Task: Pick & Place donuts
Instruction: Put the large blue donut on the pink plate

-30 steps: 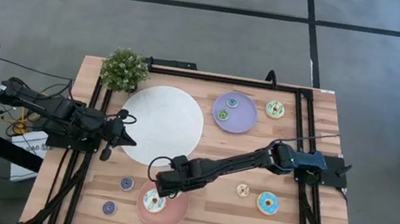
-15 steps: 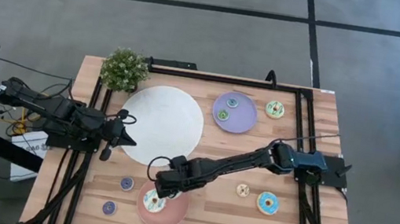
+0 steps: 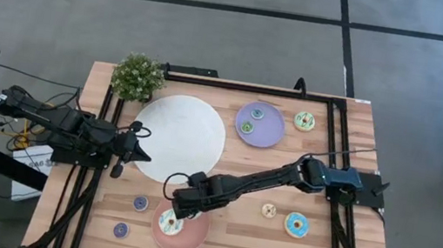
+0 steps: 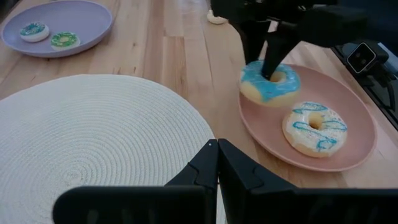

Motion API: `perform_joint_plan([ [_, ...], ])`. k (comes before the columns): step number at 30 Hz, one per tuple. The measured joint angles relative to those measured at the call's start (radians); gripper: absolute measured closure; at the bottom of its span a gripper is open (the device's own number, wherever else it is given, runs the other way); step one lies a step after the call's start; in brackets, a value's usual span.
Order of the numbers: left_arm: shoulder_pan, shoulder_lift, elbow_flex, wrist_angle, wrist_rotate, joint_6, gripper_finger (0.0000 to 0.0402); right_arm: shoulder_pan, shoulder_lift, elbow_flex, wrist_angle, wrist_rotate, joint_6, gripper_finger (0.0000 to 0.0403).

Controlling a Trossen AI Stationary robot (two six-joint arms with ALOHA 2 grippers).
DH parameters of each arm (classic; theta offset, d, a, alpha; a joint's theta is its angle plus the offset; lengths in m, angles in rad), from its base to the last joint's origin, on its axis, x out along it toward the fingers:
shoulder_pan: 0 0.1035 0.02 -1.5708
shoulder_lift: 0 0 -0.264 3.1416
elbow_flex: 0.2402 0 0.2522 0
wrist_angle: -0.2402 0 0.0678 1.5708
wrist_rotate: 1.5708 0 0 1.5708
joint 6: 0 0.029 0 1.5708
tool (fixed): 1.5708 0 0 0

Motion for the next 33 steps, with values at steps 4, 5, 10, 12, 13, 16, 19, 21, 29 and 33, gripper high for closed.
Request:
perform_joint_plan([
  [4,0.000,0.000,0.000,0.000,0.011,0.000,0.0401,0.014,0.000,0.000,-0.016,0.034,0.025,0.0285],
  [5,0.000,0.000,0.000,0.000,0.011,0.000,0.0401,0.015,0.000,0.000,-0.034,0.050,0.045,0.0285],
  [10,0.000,0.000,0.000,0.000,0.012,-0.003,0.0401,0.012,0.000,0.000,0.011,0.038,-0.007,0.0285],
  [12,0.000,0.000,0.000,0.000,0.012,-0.003,0.0401,0.013,0.000,0.000,0.005,0.046,0.008,0.0287],
  [13,0.000,0.000,0.000,0.000,0.012,-0.003,0.0401,0.013,0.000,0.000,-0.007,0.051,0.028,0.0289],
  [16,0.000,0.000,0.000,0.001,0.018,-0.009,0.0401,0.012,0.015,0.003,0.021,0.020,0.025,0.0302],
  [19,0.000,0.000,0.000,0.001,0.025,-0.010,0.0401,0.010,0.040,-0.002,0.012,0.008,0.022,0.0318],
  [21,0.000,0.000,0.000,0.001,0.025,-0.015,0.0401,0.011,0.057,-0.001,0.051,-0.016,0.029,0.0325],
  [29,0.000,0.000,0.000,0.000,0.035,-0.027,0.0401,0.013,0.056,0.000,0.054,0.002,0.062,0.0306],
  [33,0.000,0.000,0.000,0.000,0.036,-0.030,0.0401,0.012,0.053,0.000,0.062,0.004,0.063,0.0278],
])
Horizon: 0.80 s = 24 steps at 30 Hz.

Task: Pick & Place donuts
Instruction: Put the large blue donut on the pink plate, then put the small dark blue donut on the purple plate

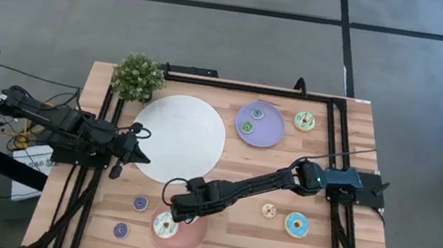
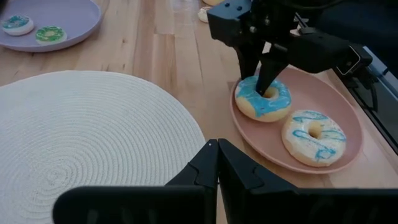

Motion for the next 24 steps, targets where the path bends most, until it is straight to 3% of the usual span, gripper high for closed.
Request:
perform_joint_plan([
  [13,0.000,0.000,0.000,0.000,0.000,-0.015,0.0401,0.000,0.000,0.000,0.023,0.005,0.020,0.0202],
  [19,0.000,0.000,0.000,0.000,0.000,-0.015,0.0401,0.000,-0.008,0.000,0.003,0.009,0.019,0.0205],
  [24,0.000,0.000,0.000,0.000,0.000,-0.015,0.0401,0.001,-0.027,0.000,-0.040,0.075,0.026,0.0223],
])
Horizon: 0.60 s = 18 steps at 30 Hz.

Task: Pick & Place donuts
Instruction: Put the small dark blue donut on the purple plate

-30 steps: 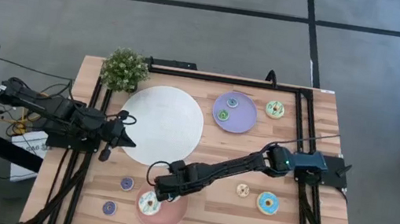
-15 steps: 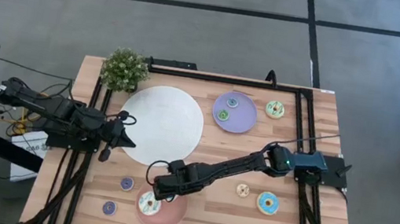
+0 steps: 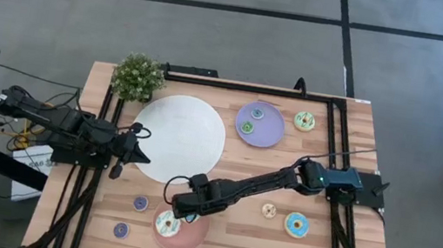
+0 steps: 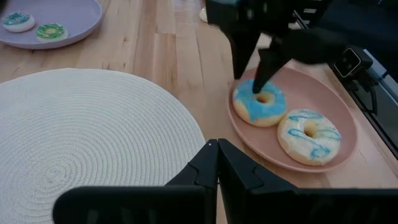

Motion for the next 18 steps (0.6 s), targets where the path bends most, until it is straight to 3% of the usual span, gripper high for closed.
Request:
perform_joint_plan([
  [11,0.000,0.000,0.000,0.000,0.008,0.000,0.0401,0.012,-0.092,0.000,-0.024,0.041,-0.064,0.0242],
  [18,0.000,0.002,0.000,0.010,0.025,-0.029,0.0401,0.050,-0.186,0.000,-0.035,0.034,-0.326,0.0274],
])
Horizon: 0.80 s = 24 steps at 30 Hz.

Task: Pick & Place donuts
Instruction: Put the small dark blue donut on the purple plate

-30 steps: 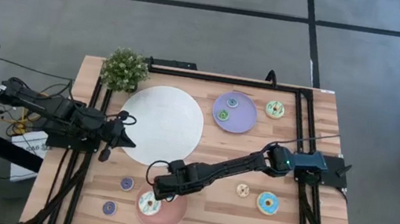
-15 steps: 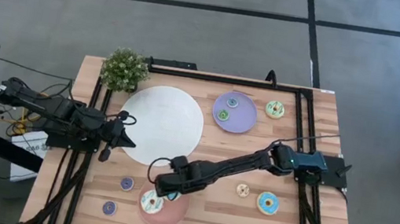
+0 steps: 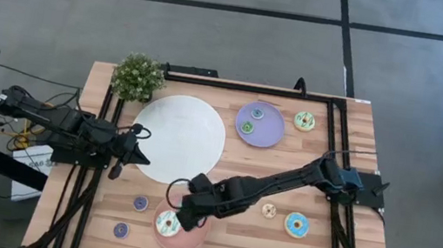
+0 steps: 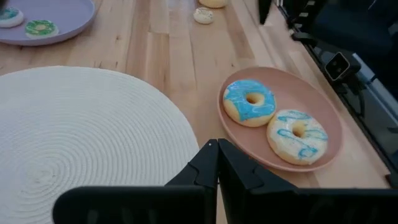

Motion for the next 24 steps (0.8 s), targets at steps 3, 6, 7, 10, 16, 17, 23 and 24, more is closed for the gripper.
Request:
perform_joint_plan([
  [3,-0.001,0.007,0.000,0.040,0.000,-0.027,0.0401,0.024,-0.013,0.000,-0.001,0.000,-0.152,0.0309],
  [6,-0.023,0.048,0.007,0.083,-0.001,-0.049,0.0401,0.043,-0.013,0.000,-0.019,0.008,-0.249,0.0353],
  [7,-0.038,0.070,0.012,0.090,-0.006,-0.050,0.0401,0.047,-0.012,0.000,-0.036,0.018,-0.263,0.0369],
  [10,-0.097,0.159,0.036,0.117,-0.066,-0.057,0.0401,0.055,-0.010,0.000,-0.124,0.075,-0.300,0.0396],
  [16,-0.215,0.398,0.158,0.125,-0.236,-0.113,0.0401,0.085,-0.167,-0.205,-0.177,0.161,-0.329,0.0401],
  [17,-0.229,0.437,0.185,0.126,-0.266,-0.123,0.0401,0.090,-0.217,-0.280,-0.153,0.162,-0.330,0.0400],
  [23,-0.278,0.646,0.365,0.113,-0.401,-0.181,0.0401,0.112,-0.609,-0.869,0.244,0.125,-0.331,0.0401],
  [24,-0.279,0.676,0.401,0.105,-0.415,-0.194,0.0401,0.116,-0.675,-0.959,0.305,0.122,-0.331,0.0402],
])
